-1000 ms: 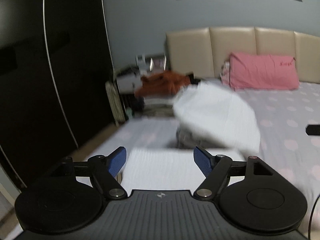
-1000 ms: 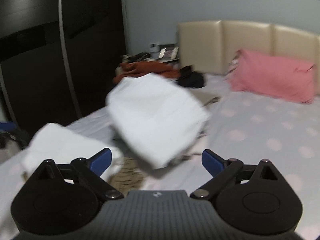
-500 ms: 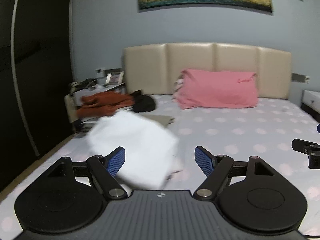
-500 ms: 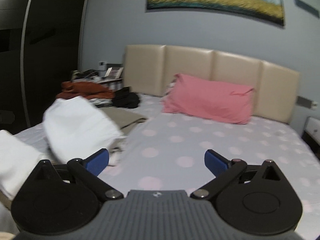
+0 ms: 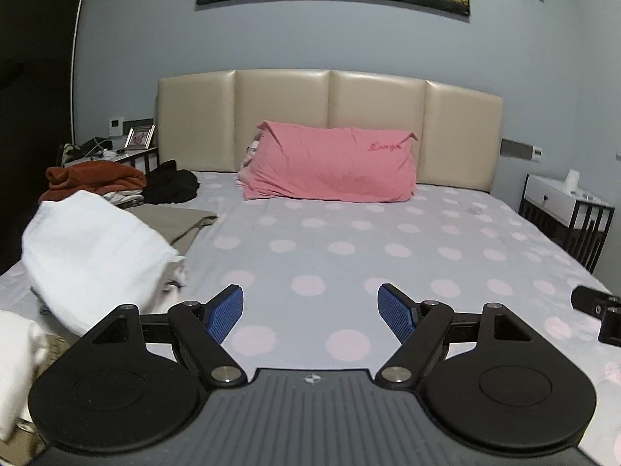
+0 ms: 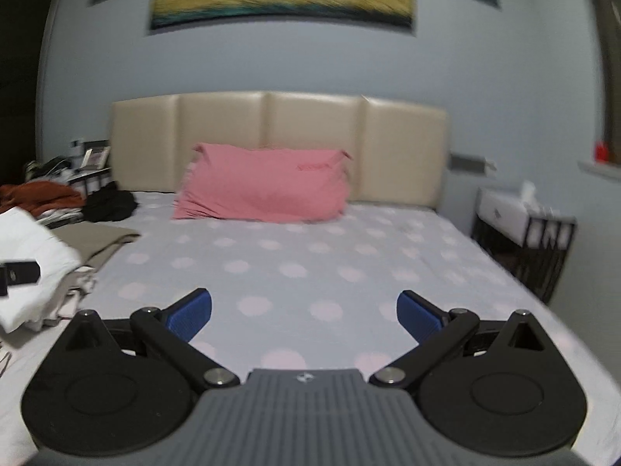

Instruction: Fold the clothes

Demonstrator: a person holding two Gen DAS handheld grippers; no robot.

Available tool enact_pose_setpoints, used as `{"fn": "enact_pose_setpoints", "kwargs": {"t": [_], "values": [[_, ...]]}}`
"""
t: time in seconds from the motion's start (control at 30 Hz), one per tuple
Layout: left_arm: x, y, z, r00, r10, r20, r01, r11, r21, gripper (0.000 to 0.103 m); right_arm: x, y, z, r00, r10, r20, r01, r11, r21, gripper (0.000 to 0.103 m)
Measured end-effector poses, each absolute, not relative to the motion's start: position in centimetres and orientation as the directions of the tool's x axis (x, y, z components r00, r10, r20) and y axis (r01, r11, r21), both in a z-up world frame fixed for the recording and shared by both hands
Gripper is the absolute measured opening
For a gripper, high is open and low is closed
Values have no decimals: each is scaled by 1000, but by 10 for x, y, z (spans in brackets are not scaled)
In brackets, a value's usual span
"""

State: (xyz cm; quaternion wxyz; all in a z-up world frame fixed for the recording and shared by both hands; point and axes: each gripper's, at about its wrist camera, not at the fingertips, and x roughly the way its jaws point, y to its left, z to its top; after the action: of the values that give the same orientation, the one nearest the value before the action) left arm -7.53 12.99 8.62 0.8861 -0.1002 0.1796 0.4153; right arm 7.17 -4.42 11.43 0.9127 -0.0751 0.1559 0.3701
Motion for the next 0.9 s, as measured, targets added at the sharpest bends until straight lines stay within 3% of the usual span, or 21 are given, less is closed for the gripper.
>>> {"fn": "enact_pose_setpoints", "kwargs": {"t": [0.27,0.53,0.9], "values": [[-35,96,44,605,678,-417,-731,681,46,76,112,-71,60,698,592,-404,-615,784,87,102],[-36,90,4,659,618,-428,-680,733,13,76,103,-69,39,670,622,-406,-658,750,63,102],[-39,88,4,660,622,-421,-683,730,6,76,89,-61,32,641,652,-406,-704,710,29,102]]}}
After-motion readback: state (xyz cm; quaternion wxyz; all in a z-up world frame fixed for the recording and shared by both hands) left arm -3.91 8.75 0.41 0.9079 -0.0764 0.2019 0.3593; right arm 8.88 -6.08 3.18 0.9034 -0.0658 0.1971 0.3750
